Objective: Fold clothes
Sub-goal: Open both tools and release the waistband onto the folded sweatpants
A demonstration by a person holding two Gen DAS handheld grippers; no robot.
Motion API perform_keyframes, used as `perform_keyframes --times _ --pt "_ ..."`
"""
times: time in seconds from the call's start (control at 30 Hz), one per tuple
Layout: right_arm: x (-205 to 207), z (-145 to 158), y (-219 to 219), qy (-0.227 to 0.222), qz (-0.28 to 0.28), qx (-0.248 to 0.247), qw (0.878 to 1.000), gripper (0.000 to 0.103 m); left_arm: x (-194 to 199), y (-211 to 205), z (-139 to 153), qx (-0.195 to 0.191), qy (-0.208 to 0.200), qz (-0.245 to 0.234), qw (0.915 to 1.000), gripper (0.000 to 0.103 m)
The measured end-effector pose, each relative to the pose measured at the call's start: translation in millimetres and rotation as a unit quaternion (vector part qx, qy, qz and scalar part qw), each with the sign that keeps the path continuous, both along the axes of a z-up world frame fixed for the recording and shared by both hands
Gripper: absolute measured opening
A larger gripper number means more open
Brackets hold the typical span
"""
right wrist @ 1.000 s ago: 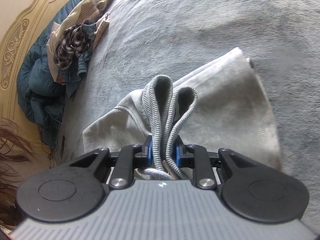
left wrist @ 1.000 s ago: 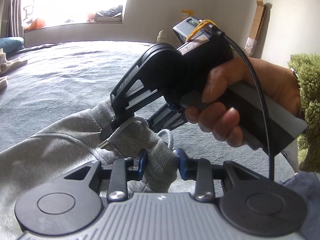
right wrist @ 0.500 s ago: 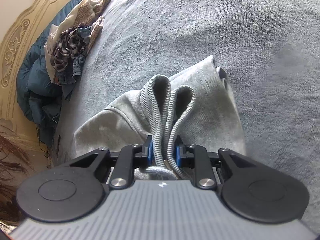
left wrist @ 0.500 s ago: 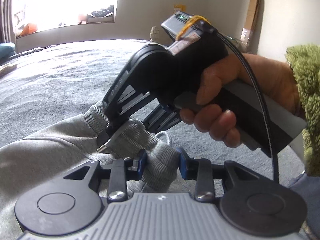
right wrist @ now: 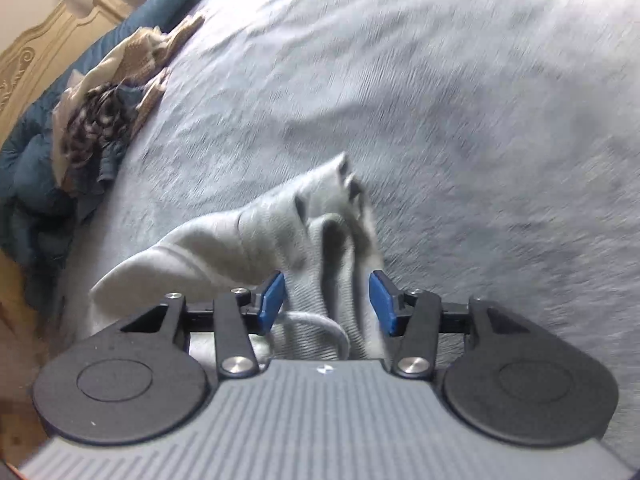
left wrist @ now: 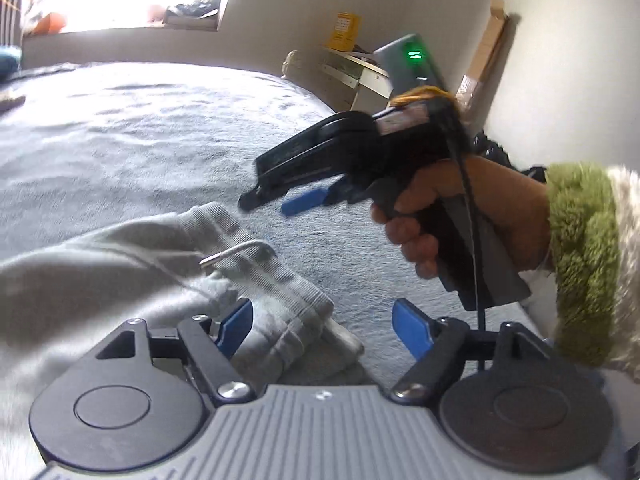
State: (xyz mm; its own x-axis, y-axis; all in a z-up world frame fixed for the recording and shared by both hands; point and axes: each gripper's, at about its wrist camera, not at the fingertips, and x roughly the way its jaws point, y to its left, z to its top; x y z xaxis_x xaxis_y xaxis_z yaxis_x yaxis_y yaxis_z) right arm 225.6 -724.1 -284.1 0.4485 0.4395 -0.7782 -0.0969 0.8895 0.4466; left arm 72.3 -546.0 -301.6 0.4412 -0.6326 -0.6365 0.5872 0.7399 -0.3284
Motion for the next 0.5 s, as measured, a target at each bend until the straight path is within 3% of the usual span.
perform_keyframes --times 0.07,0.13,0.23,0.3,0.4,0.5 --pt "-13.2 23.2 9.1 -0.061 0.009 -0.041 0.997 0.046 -5.2 24.4 6.8 -0.017 0.034 0.01 0.9992 0.079" --pt "-25.5 38.9 21.6 -0.102 0.029 -0.049 0.993 0.046 -10.5 49.4 12.3 -0.031 0.068 0.021 0.997 0.079" --pt "-30.7 30.6 48.1 -0.094 0.087 -0.055 0.99 0.044 -24.5 93.4 8.1 -0.011 0.107 0.039 0.9934 0.079" --pt "-30.7 10.4 63.7 -0.071 0.1 -0.102 0.987 0.044 -36.7 131.9 5.9 0.013 0.119 0.048 0.9916 0.079" --pt "-32.4 -12.0 74.2 -0.059 0.05 -0.211 0.974 0.045 -51.5 186.2 3.6 0.051 0.138 0.059 0.9874 0.079" --pt "-52.7 5.9 77.9 -0.086 -0.025 -0.195 0.977 0.043 -60.0 244.4 1.9 0.079 0.171 0.088 0.9781 0.079"
